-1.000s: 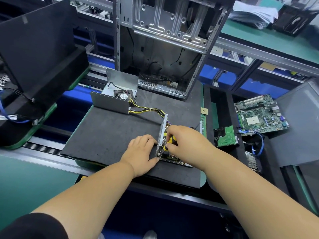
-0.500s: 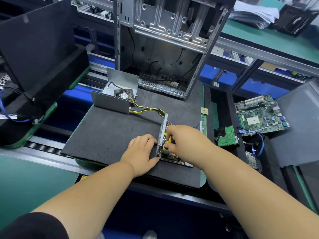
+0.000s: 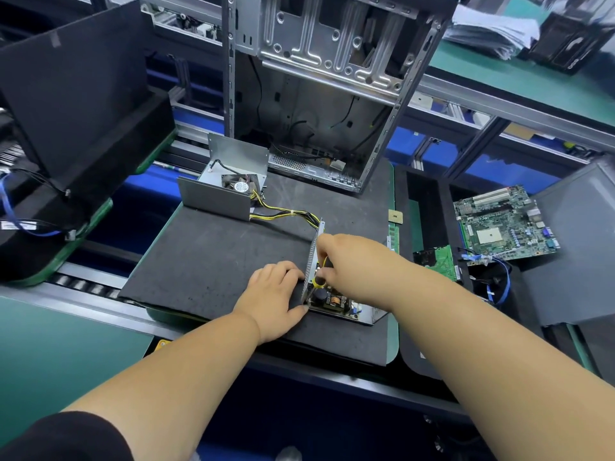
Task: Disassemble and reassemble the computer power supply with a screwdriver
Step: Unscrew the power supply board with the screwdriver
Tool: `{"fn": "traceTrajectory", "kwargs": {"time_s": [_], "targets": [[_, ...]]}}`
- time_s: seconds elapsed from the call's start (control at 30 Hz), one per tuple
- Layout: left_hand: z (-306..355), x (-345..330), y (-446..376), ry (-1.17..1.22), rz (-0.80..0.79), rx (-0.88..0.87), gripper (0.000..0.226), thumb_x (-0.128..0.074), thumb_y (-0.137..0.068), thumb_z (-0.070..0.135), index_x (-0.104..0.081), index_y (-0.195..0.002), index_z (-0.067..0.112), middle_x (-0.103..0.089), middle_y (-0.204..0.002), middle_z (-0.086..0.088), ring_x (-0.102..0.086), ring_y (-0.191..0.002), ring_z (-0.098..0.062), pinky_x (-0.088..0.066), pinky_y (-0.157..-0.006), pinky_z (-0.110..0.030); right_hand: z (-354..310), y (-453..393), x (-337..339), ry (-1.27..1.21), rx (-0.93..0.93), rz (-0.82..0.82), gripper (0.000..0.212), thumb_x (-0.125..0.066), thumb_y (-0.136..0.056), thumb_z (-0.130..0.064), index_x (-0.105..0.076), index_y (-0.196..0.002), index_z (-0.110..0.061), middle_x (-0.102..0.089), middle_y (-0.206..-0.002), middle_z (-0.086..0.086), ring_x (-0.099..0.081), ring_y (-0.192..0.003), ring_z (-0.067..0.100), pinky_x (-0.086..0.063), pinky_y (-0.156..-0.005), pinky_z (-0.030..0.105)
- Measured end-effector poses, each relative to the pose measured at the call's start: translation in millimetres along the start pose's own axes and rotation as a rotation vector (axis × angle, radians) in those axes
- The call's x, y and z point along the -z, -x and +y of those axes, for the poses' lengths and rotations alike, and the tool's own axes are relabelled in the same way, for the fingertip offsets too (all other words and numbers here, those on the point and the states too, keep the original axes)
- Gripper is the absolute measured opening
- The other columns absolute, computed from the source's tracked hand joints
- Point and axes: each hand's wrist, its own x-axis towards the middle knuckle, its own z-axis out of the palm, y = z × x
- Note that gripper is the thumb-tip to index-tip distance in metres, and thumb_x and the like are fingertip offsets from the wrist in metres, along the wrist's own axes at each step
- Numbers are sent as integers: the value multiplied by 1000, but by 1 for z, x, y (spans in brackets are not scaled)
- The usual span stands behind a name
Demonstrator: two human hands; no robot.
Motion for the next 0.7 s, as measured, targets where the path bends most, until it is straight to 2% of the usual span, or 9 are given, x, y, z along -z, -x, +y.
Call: {"fn": "traceTrajectory", "kwargs": {"time_s": [0.1, 0.2, 0.3, 0.37, 0.47, 0.53, 0.6, 0.7], "targets": [[-1, 0, 0, 2, -4, 0, 55, -49, -84, 58, -43, -130, 29, -36, -128, 13, -36, -118, -14, -28, -106, -32, 0, -3, 0, 40, 12, 2, 15, -54, -98, -29, -44, -93, -19, -58, -96, 4, -53, -83, 25, -41, -66, 35], [-1, 0, 0, -4, -2, 0, 56, -49, -84, 58, -43, -131, 28, -36, -129, 12, -36, -118, -14, -28, -105, -32, -1, -7, -3, 85, 4, 10, 19, -51, -100, -31, -42, -91, -17, -50, -80, 1, -51, -79, 26, -38, -63, 34], [0, 0, 0, -17, -4, -2, 56, -49, -84, 58, -43, -131, 28, -37, -130, 11, -37, -118, -15, -28, -105, -32, 1, -10, -6, 233, -36, 30, 23, -41, -102, -36, -38, -91, -17, -37, -67, -3, -46, -70, 26, -32, -55, 32], [0, 0, 1, -14, 5, 0, 55, -49, -84, 58, -43, -130, 27, -37, -129, 11, -37, -117, -15, -29, -104, -32, 1, -10, -7, 308, -65, 57, 25, -36, -103, -36, -39, -89, -16, -37, -64, -2, -42, -60, 24, -26, -48, 30], [1, 0, 1, -8, 11, 3, 54, -50, -85, 56, -44, -130, 27, -38, -129, 12, -38, -118, -15, -29, -104, -32, -2, -8, -9, 350, -88, 86, 24, -34, -104, -35, -42, -90, -18, -35, -62, -3, -32, -51, 18, -21, -45, 27], [1, 0, 1, -11, 2, 5, 56, -50, -85, 56, -42, -132, 28, -37, -129, 12, -37, -119, -15, -28, -105, -32, -3, -4, -11, 313, -69, 90, 24, -37, -103, -40, -44, -98, -17, -36, -66, -4, -37, -56, 21, -22, -47, 29], [2, 1, 1, -12, -3, 7, 56, -49, -85, 57, -41, -133, 28, -36, -130, 12, -36, -119, -14, -27, -106, -32, -2, -2, -11, 192, -28, 82, 28, -44, -100, -42, -40, -107, -15, -43, -79, -3, -44, -70, 25, -30, -54, 33], [2, 1, 0, -4, -3, 10, 55, -49, -85, 57, -42, -131, 28, -36, -130, 12, -35, -120, -14, -27, -107, -32, 0, -1, -7, 39, 30, 11, 19, -56, -95, -22, -38, -99, -17, -54, -101, 4, -51, -82, 27, -43, -68, 38]]}}
